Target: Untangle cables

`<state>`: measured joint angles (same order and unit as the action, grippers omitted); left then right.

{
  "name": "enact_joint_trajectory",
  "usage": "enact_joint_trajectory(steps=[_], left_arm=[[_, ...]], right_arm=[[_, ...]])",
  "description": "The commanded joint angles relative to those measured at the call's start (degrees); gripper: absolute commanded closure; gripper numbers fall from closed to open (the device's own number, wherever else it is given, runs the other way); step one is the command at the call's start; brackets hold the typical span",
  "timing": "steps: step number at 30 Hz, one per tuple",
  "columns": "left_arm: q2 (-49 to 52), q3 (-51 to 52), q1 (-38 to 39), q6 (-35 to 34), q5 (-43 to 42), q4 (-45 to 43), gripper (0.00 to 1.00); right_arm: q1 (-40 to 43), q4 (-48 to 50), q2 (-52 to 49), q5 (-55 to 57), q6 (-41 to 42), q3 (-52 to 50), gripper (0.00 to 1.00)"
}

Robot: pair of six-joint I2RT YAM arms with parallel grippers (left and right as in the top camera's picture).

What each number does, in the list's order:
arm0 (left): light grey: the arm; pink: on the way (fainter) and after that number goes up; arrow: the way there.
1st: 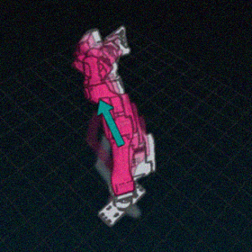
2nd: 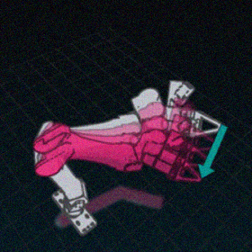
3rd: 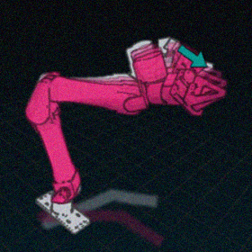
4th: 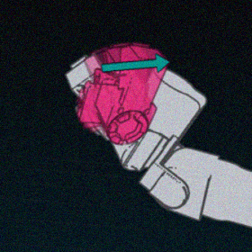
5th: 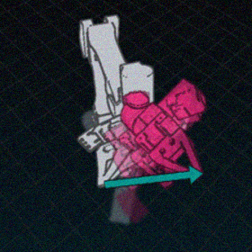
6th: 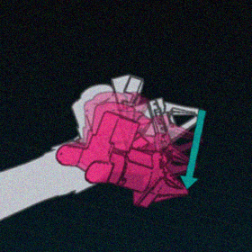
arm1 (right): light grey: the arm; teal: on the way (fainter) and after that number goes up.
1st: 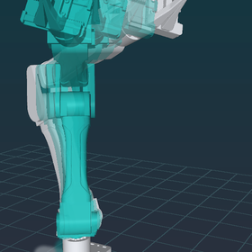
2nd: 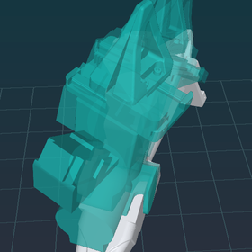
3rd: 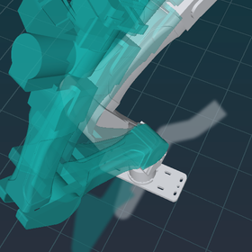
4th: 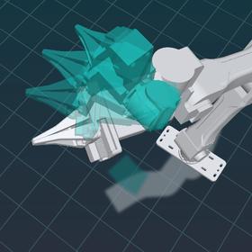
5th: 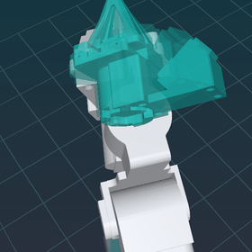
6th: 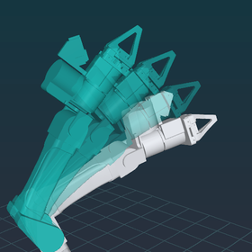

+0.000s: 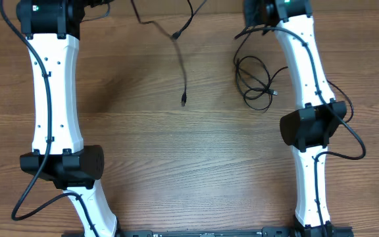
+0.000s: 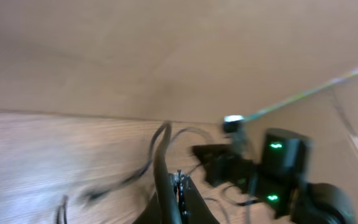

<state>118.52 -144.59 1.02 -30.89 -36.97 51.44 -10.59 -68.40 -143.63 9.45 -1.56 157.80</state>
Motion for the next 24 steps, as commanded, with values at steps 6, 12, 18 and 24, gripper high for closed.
enact_joint_trajectory(steps=[6, 12, 18, 24], left_arm=[[-1.44, -1.18, -0.39, 5.7, 14.03, 3.08, 0.96], [-1.42, -1.18, -0.24, 6.97, 16.24, 3.67, 0.96], [-1.42, -1.16, -0.24, 7.3, 16.28, 3.78, 0.96], [-1.42, -1.01, -0.13, 7.82, 16.22, 4.11, 0.96]], right_arm=[[4.96, -0.7, 5.27, 11.69, 11.8, 0.52, 0.96], [5.31, -1.53, 6.71, 17.53, 12.0, 0.52, 0.96], [5.9, -2.49, 7.04, 21.88, 14.01, 0.52, 0.96], [6.16, -2.6, 7.61, 18.36, 13.33, 0.52, 0.96]])
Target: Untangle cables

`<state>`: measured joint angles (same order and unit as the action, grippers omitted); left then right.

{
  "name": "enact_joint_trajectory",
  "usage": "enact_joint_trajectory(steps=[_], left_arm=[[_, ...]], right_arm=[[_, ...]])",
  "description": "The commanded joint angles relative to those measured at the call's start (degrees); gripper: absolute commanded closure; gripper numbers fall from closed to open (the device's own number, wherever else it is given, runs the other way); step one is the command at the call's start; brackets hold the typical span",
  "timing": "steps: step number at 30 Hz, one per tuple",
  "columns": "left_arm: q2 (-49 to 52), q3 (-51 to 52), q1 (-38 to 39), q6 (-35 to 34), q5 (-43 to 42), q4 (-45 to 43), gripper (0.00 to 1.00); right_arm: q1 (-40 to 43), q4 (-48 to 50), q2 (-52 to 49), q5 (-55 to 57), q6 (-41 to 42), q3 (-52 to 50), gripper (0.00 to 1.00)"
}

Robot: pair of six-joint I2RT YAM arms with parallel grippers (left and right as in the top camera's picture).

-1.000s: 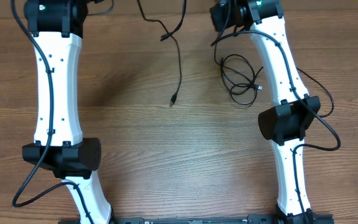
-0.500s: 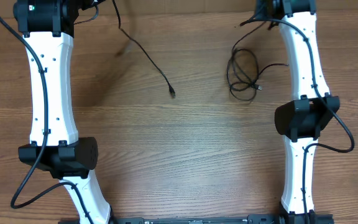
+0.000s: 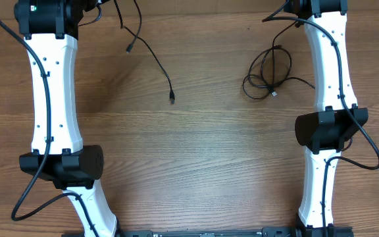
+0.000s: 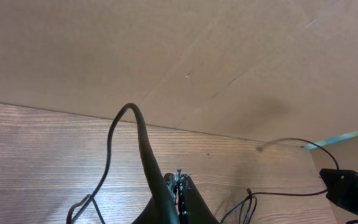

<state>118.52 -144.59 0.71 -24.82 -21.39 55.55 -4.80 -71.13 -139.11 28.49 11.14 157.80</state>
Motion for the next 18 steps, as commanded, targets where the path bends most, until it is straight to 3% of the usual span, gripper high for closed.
enact_joint_trajectory(steps=[1, 10, 18], left_arm=[[-1.42, -1.01, 0.31, 1.79, 0.63, 0.0, 0.96], [-1.25, -0.5, 3.23, 7.98, 1.81, 0.79, 0.96], [4.92, 3.78, 8.41, 11.61, 15.67, 10.73, 0.96]], right_arm=[[0.37, 0.07, 3.08, -1.75, 0.63, 0.52, 0.96], [0.44, -0.09, 3.08, -4.15, 0.66, 0.52, 0.96], [0.44, -0.33, 3.1, -4.13, 0.63, 0.52, 0.96]])
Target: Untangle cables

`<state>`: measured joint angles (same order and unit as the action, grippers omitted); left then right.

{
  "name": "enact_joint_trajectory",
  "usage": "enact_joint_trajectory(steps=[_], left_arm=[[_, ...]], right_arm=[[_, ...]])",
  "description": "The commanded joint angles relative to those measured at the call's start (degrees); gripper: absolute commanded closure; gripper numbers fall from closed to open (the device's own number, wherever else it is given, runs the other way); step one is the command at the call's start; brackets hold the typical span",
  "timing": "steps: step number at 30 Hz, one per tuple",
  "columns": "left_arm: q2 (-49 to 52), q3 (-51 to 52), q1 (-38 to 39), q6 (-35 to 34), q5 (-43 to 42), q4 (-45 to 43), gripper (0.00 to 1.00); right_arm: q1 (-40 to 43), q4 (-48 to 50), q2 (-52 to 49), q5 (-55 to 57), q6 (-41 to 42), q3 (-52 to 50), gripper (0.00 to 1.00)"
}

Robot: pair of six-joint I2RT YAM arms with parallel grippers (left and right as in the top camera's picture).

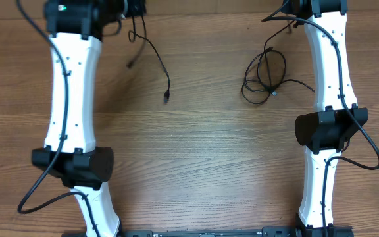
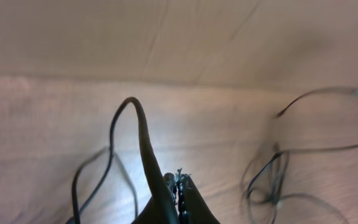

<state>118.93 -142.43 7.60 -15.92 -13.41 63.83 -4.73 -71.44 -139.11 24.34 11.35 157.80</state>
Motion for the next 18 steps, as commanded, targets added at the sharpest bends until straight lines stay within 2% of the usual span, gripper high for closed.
enact_joint_trajectory(steps=[1, 6, 12, 15, 16, 17, 18], left_arm=[[6.16, 1.62, 1.81, 2.93, 8.39, 3.67, 0.96], [14.62, 1.62, 2.16, 3.1, 8.41, 7.63, 0.96], [23.39, 1.62, 3.04, 3.1, 0.52, 8.35, 0.96], [24.87, 1.62, 3.82, 3.15, -0.13, 8.37, 0.95], [24.87, 1.62, 4.09, 3.34, 0.09, 8.33, 0.59], [24.85, 1.6, 4.31, 3.89, 0.17, 8.24, 0.01], [24.68, 1.57, 4.5, 4.48, 0.37, 8.22, 0.0]], right_arm=[[0.37, -0.2, 3.1, 0.0, 0.42, 0.52, 0.96], [0.37, -1.79, 3.15, 0.04, 0.42, 0.52, 0.96], [0.37, -3.1, 3.15, 0.07, 0.42, 0.52, 0.96], [0.37, -3.45, 3.17, 0.07, 0.42, 0.52, 0.96], [0.37, -3.54, 3.21, 0.07, 0.42, 0.52, 0.96], [0.37, -3.67, 3.26, 0.07, 0.42, 0.52, 0.96], [0.37, -3.74, 3.26, 0.07, 0.42, 0.52, 0.96]])
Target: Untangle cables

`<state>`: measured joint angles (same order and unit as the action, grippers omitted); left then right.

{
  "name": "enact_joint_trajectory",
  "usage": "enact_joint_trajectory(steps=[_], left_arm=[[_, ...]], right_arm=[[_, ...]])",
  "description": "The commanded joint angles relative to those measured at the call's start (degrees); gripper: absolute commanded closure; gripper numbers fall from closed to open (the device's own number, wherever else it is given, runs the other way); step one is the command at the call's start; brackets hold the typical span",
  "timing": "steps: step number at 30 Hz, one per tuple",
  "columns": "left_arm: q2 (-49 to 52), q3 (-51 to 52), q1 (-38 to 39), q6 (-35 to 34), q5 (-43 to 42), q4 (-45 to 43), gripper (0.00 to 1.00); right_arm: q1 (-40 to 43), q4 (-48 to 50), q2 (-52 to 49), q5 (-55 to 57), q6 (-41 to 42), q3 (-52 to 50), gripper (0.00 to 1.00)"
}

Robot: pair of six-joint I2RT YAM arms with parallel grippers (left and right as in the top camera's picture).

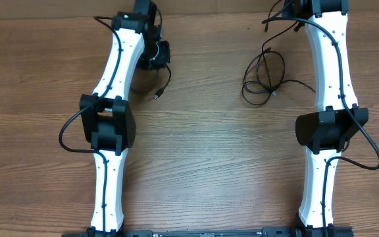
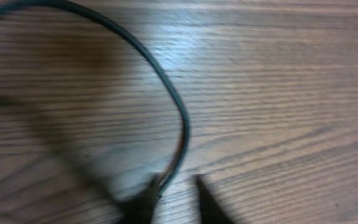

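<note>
A short black cable lies on the wooden table under my left gripper, its plug end just below. In the blurred left wrist view this cable curves down to the left fingertip, and my left gripper is low over the wood, open, with bare table between the fingers. A second black cable lies in loose coils at the upper right. One strand runs up to my right gripper at the top edge, whose jaws are hidden.
The wooden table fills the overhead view. The white left arm bends across the upper left and the right arm runs down the right side. The two cables lie well apart.
My left arm has swung right and down toward the table; its gripper, shut on the short cable before, is now open low over the wood. The coiled cable and right arm have not moved.
First both grippers held cables near the top middle, with the strands close together. Then the arms stood far apart, with the short cable at the left and the coils at the right. Now the short cable lies on the table under my open left gripper.
</note>
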<state>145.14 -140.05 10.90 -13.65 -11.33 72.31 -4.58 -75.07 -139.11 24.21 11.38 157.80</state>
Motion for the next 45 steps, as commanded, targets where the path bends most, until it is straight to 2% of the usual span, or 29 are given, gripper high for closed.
enact_joint_trajectory(steps=[1, 7, 15, 20, 33, 40, 45], left_arm=[[-1.57, -0.85, 1.33, 2.38, -1.44, -0.31, 0.0], [-2.14, -4.11, 1.88, 2.38, -0.46, 0.76, 0.0], [-7.61, -21.86, 2.29, 2.71, -1.38, -1.97, 0.0], [-8.87, -27.36, 4.74, 5.92, -9.49, -5.4, 0.0], [-2.34, -26.91, 13.7, 12.96, -19.76, -2.19, 0.0], [3.32, -26.91, 14.53, 20.28, -34.38, 3.56, 0.0], [8.92, -26.91, 16.28, 23.32, -44.02, 4.55, 0.0]], right_arm=[[0.22, -0.2, 3.3, 0.2, 0.39, 0.52, 0.96], [0.22, -0.28, 3.43, 0.2, 0.39, 0.52, 0.96], [0.28, -0.26, 4.57, 0.2, 0.42, 0.52, 0.96], [1.33, -0.24, 7.52, 0.13, 0.66, 0.52, 0.96], [2.19, -1.18, 21.14, 0.11, 0.59, 0.52, 0.96], [2.19, -1.33, 27.15, 0.11, 0.61, 0.52, 0.96], [1.97, -1.36, 29.4, -0.63, 0.61, 0.52, 0.96]])
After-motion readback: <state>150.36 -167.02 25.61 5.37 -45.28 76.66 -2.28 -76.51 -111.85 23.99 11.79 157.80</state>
